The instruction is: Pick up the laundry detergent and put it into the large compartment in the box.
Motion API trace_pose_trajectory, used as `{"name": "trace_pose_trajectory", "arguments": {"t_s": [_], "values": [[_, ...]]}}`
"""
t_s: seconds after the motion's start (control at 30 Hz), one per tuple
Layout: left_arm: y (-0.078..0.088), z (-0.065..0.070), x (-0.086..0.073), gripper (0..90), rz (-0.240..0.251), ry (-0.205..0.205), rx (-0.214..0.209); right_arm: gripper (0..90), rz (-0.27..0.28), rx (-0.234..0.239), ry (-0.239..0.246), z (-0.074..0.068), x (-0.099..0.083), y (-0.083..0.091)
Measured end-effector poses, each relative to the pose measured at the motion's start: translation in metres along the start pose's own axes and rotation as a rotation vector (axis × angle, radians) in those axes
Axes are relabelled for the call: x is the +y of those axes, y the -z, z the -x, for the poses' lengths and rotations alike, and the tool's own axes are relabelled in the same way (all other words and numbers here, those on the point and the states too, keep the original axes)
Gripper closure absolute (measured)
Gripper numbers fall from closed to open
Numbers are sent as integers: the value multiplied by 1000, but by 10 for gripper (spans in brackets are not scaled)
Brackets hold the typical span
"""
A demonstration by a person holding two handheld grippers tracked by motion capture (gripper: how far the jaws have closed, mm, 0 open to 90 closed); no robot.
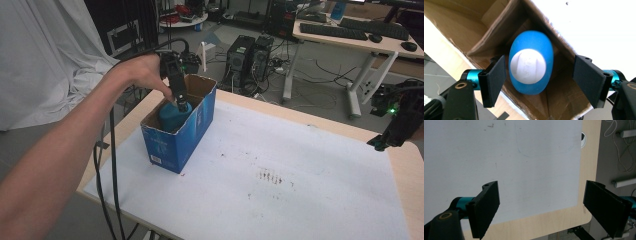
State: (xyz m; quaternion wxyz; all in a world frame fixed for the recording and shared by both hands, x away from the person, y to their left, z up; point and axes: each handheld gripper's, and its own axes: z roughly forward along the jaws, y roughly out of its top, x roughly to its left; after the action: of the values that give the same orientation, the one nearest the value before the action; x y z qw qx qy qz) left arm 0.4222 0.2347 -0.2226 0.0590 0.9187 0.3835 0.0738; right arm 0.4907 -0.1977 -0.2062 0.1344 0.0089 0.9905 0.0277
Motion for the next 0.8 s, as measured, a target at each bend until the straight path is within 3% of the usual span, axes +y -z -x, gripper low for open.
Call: {"name": "trace_pose_trajectory", "arguments": {"t_s": [0.37, 0.43, 0.53, 0.8], "values": [[24, 30, 27, 269, 40, -87, 9, 129, 2, 1, 4, -1, 1, 1], [26, 41, 36, 269, 42, -118, 7, 129, 2, 1, 2, -1, 2, 1], [24, 54, 46, 269, 46, -155, -7, 129, 4, -1, 5, -1, 3, 1], [0, 97, 77, 248, 31, -279, -63, 129, 6, 3, 5, -2, 6, 0]]}}
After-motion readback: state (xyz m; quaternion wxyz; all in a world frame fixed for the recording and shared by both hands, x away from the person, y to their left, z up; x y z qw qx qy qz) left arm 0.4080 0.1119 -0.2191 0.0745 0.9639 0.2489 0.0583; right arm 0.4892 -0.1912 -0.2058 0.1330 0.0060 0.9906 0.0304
